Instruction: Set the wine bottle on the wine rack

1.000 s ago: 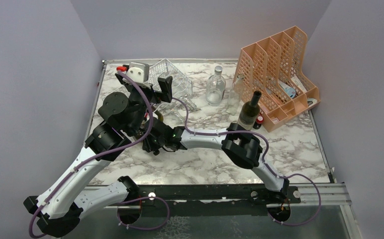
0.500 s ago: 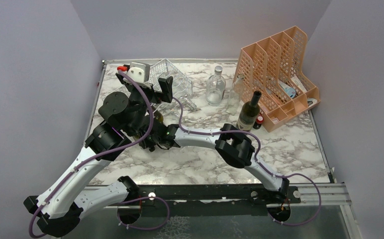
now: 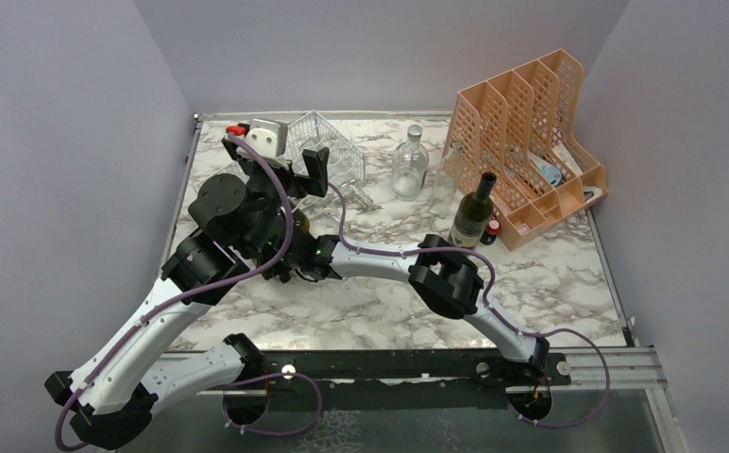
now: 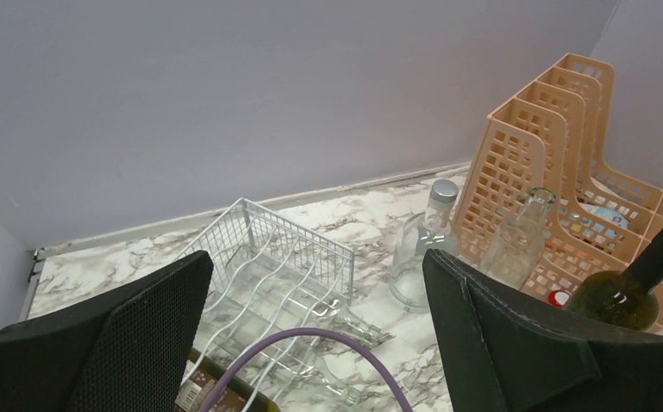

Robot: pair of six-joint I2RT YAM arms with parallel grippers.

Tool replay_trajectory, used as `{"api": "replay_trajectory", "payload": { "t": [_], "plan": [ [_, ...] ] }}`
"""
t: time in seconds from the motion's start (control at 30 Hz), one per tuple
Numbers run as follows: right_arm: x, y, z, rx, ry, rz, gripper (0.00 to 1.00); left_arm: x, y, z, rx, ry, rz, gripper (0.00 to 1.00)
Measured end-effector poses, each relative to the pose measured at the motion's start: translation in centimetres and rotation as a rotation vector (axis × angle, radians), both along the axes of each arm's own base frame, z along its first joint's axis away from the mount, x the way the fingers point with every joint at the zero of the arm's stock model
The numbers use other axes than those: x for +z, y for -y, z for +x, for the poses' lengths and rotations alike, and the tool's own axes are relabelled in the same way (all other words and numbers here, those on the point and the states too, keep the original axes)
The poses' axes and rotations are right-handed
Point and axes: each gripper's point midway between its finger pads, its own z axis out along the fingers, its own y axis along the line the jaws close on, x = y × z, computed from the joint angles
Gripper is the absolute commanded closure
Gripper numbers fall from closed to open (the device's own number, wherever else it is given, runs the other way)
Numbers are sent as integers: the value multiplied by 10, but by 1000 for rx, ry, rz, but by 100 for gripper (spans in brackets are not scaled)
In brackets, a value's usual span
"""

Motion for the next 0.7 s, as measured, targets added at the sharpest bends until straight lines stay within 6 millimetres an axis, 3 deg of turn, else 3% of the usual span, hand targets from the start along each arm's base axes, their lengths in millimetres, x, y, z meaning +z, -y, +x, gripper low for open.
{"api": "replay_trajectory", "payload": {
  "t": [0.1, 0.23, 0.37, 0.7],
  "plan": [
    [0, 0, 1, -2, 4, 0, 44, -1, -1, 0, 6, 1, 13, 1],
    [2, 0, 1, -5, 7, 5, 32, -2, -3, 0, 12, -2, 25, 1],
    [8, 7, -1, -8, 11, 6, 27, -3, -5, -1, 14, -5, 28, 1],
    [80, 38, -8, -31, 68, 87, 26, 6, -12, -9, 15, 19, 9, 1]
  ]
}}
